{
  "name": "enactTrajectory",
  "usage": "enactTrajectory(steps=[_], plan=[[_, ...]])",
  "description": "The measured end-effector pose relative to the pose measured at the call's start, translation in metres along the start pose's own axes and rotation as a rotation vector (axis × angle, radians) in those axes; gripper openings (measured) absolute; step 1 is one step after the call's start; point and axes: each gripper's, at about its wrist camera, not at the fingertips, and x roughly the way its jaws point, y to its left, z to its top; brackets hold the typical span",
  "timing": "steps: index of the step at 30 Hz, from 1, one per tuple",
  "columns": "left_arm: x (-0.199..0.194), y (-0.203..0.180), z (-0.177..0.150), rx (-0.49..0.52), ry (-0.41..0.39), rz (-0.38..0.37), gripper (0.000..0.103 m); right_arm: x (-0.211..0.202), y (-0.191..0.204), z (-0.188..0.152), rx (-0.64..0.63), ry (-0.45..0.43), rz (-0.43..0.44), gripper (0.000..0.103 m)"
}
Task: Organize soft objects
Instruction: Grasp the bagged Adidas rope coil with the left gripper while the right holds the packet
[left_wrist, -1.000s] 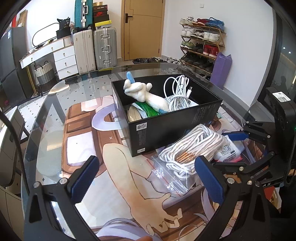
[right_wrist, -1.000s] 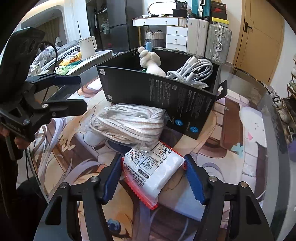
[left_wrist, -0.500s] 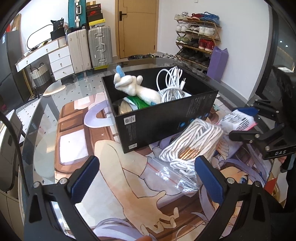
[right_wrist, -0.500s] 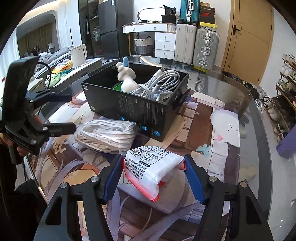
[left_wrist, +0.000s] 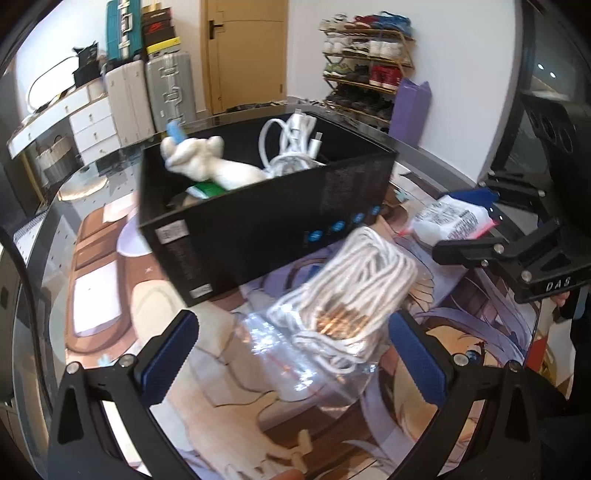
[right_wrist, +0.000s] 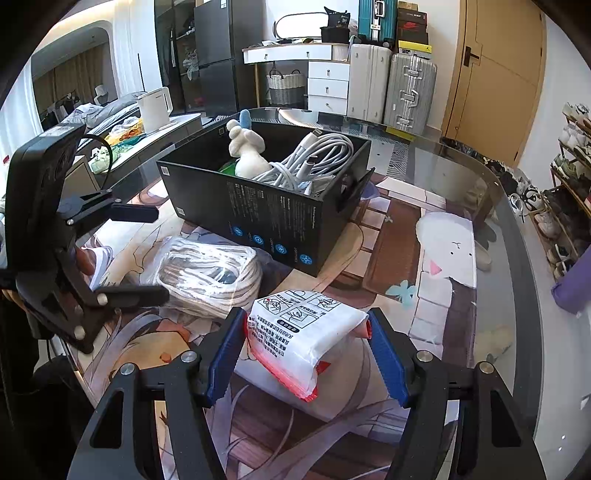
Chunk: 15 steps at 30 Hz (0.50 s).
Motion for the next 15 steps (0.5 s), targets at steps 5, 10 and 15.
enactTrajectory(steps=[5,10,15], plan=[[0.003,-0.008,0.004,0.025,0.008,-0.017,0.103,-0.001,-0.001,-0.001,-0.001,0.0,-0.001,0.068],[0.006,-0.012,0.011,0.04,0.025,-0.072,0.103,-0.003,-0.003,0.0,0.006,-0.003,0.0,0.068],[0.013,-0.027,0.021,0.112,0.063,-0.081,0.103,-0.006,-0.005,-0.002,0.011,-0.01,0.006,0.068]])
